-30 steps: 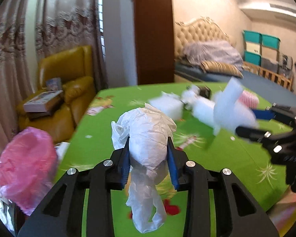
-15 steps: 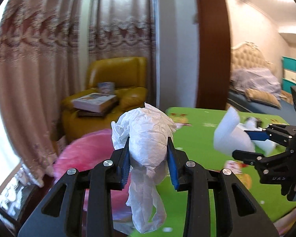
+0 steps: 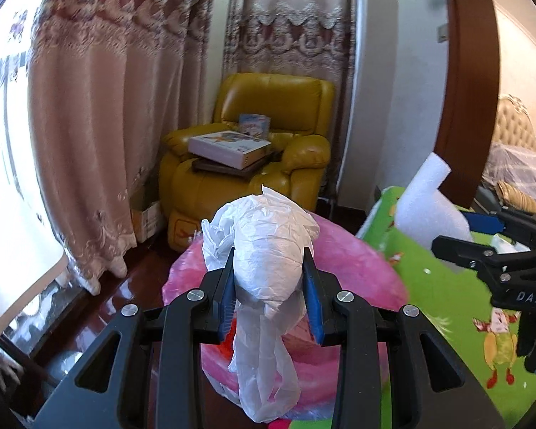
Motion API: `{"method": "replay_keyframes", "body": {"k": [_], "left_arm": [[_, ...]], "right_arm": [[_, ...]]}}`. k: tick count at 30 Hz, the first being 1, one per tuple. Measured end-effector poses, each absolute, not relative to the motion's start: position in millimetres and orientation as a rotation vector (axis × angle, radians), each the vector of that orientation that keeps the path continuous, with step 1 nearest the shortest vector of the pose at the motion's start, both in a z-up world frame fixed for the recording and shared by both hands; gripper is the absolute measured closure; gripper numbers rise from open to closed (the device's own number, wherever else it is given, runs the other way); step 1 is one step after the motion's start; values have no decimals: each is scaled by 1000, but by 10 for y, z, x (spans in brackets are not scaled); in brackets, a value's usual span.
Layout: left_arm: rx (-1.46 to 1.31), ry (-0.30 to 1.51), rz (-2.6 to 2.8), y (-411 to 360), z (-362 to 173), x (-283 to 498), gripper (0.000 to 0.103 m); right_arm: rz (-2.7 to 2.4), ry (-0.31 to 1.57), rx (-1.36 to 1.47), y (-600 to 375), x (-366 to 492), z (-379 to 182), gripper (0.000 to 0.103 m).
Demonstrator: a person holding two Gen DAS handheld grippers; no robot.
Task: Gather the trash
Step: 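Open both grippers over the pink bin to drop the bag and foam sheet, then move both grippers back over the table toward the remaining trash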
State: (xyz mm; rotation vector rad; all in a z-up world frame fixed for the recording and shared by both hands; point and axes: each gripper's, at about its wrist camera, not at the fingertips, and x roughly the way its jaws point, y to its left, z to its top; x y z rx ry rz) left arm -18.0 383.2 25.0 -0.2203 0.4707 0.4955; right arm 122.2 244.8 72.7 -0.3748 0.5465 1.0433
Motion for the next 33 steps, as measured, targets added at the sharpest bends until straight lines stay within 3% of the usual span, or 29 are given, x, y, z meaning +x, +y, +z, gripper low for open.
{"method": "replay_keyframes", "body": {"k": [7,12,14,15,20,33], "left_arm": [[-256,471,507,3978,127,-36,69],[-238,480,546,3952,83,-24,64],[-231,465,559,3923,86,-73,37],[-231,454,565,3906,95,-95,30],[-169,419,588,3694,224,-129,13],[-127,441,313,2493,388,561,9]], "right_arm": [[1080,596,-347,2843,1379,617,42],[1098,595,-282,2725,1499,692,25],[1098,574,-252,2539,1500,749,25],[1097,568,-241,2443,1504,779,25],[1085,533,-210,1877,1417,889,25],[777,507,-173,-201,1432,690,22]]}}
